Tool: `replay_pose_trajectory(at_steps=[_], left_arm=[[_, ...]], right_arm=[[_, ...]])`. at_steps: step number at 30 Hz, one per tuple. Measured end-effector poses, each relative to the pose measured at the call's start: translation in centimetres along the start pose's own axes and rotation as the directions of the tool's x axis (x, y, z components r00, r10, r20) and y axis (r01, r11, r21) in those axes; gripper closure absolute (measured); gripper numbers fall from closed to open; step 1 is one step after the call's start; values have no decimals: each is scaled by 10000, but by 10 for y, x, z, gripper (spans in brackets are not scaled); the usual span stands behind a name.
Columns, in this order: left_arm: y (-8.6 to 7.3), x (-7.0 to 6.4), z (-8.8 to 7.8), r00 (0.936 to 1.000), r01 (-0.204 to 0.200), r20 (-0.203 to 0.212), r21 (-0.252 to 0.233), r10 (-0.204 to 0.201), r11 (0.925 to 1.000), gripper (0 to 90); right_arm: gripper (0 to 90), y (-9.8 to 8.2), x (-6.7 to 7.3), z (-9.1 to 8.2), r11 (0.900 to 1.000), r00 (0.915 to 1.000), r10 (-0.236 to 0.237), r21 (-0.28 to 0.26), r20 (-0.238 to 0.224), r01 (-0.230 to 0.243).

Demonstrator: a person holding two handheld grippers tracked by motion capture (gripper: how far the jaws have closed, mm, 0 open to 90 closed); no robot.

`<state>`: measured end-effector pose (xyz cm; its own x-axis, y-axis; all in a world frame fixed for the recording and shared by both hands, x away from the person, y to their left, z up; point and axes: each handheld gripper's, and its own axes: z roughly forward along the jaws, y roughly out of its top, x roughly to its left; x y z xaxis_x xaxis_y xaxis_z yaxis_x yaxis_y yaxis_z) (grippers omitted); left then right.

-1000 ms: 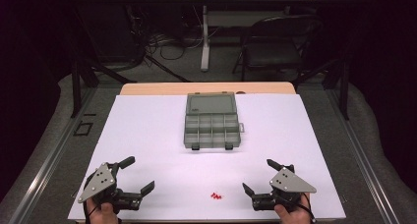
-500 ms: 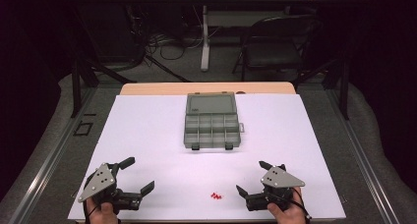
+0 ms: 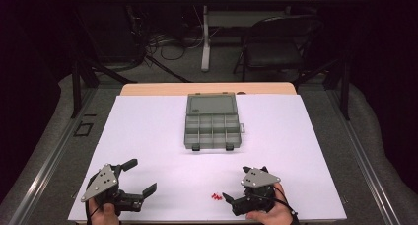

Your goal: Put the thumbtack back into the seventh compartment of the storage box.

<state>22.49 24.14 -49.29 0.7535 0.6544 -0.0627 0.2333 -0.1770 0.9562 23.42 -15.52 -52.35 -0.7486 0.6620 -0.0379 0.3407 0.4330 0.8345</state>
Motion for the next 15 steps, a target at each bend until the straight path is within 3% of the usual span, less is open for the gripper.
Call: replay_pose_trajectory(at_steps=[11, 15], left_arm=[[-1, 1, 2, 9999, 109, 86, 203, -111, 9997, 19], [-1, 2, 3, 9997, 168, 161, 210, -171, 9996, 22]], right_arm=[[13, -9, 1, 14, 9962, 9992, 7, 876, -396, 28], [104, -10, 4, 18, 9941, 9985, -200, 1053, -509, 253]])
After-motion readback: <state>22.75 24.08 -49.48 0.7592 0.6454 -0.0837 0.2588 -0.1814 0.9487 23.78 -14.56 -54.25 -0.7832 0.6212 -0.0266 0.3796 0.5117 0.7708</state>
